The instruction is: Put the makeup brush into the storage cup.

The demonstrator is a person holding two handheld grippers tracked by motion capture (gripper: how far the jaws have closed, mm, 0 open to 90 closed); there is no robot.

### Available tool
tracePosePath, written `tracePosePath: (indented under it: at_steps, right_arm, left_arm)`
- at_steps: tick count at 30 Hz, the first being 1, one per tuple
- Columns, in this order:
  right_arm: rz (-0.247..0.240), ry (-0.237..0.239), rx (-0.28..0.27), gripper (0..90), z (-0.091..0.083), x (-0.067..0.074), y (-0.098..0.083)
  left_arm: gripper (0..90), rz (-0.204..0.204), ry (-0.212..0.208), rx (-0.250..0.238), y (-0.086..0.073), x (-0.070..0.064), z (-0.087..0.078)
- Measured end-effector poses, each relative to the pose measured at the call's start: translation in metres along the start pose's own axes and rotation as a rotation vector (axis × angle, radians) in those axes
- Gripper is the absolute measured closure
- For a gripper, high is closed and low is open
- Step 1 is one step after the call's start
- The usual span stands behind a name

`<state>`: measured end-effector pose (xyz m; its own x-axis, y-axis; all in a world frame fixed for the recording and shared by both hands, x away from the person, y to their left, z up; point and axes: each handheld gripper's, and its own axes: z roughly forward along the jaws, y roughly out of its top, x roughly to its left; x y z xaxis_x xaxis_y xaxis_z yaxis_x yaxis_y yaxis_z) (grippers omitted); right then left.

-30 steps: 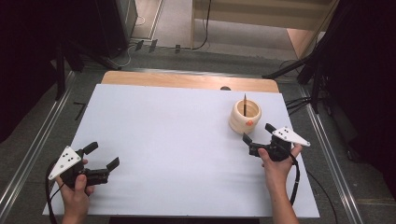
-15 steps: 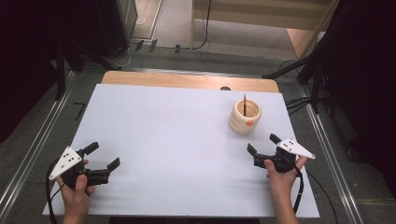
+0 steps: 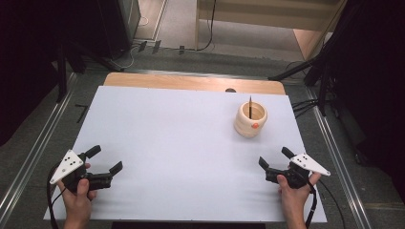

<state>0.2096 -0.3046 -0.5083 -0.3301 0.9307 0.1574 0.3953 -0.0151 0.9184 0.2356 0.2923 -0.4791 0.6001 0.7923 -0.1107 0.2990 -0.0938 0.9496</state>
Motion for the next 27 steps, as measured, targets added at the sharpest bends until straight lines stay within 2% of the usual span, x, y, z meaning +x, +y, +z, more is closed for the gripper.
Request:
tracePosePath:
  at_steps: [15,19,27]
  right_arm:
    - [-0.016,0.001,0.013,0.0,-0.019,0.004,-0.012]
    - [-0.026,-0.005,0.019,0.0,-0.024,0.002,-0.014]
    - [-0.013,-0.015,0.015,0.0,-0.034,-0.004,-0.017]
  left_arm:
    - [0.5,0.002,0.001,-0.001,0.0,0.0,-0.001]
    - [0.5,-0.002,0.002,-0.005,0.0,0.0,-0.002]
    - [0.5,0.0,-0.001,-0.003,0.0,0.0,-0.003]
